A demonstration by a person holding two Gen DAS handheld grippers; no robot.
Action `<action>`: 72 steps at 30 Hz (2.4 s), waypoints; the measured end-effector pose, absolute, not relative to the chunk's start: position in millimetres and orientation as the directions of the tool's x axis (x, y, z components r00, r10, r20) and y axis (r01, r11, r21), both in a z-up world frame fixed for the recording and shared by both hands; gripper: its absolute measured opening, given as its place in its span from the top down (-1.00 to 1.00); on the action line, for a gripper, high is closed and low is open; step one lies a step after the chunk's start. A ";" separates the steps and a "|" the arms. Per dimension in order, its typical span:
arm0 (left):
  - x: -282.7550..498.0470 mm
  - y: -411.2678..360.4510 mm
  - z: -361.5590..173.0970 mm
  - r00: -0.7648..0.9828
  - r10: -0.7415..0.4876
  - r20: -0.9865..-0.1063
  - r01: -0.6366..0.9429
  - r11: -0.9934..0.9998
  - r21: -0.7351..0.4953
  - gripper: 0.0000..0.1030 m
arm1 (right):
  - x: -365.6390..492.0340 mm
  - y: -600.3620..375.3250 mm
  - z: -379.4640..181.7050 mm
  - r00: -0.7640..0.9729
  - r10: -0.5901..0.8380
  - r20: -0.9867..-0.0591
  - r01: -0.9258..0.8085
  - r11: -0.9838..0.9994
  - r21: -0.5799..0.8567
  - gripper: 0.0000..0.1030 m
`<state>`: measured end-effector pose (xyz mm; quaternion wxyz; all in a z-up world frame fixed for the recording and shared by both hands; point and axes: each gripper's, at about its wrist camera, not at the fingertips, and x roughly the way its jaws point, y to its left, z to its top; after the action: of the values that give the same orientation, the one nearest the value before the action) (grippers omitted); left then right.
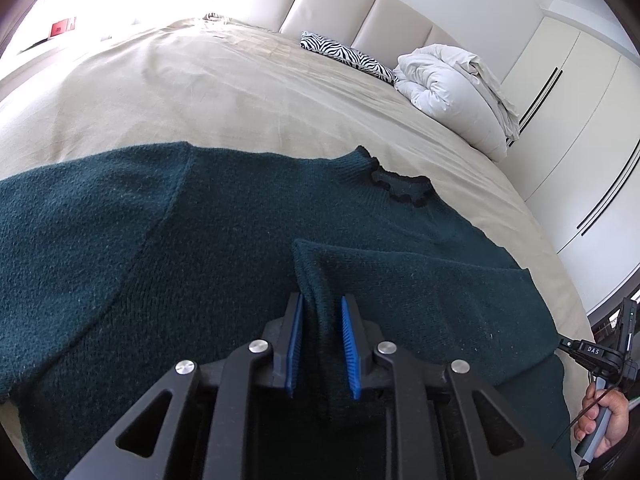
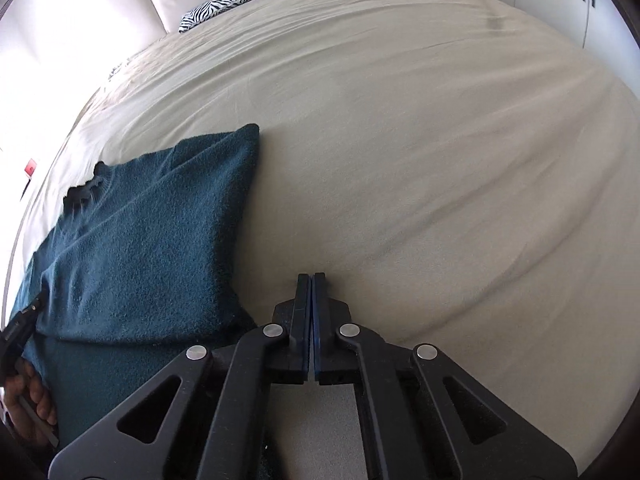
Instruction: Fold small clothes
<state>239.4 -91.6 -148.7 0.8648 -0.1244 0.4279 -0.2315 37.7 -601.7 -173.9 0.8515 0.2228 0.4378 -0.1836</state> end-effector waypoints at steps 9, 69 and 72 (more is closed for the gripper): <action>175.5 12.5 -107.0 0.612 -0.486 -0.624 0.178 0.853 -0.491 -0.15 | -14.9 -533.2 -82.6 0.695 -0.318 -0.644 0.484 0.870 0.093 0.65; 133.5 -174.4 -77.4 0.662 -0.345 -0.665 0.470 0.882 0.009 -0.51 | -94.8 -451.9 -145.8 0.784 0.107 -0.612 0.354 0.732 0.582 -0.50; 132.2 -149.5 -76.8 0.635 -0.379 -0.673 0.457 0.887 -0.068 -0.50 | -79.0 -447.0 -146.0 0.773 0.122 -0.622 0.344 0.743 0.574 -0.50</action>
<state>132.2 -149.5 -76.8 0.9026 0.0545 0.3588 -0.2314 -79.0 -447.0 -146.0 0.8730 0.3527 0.3307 -0.0636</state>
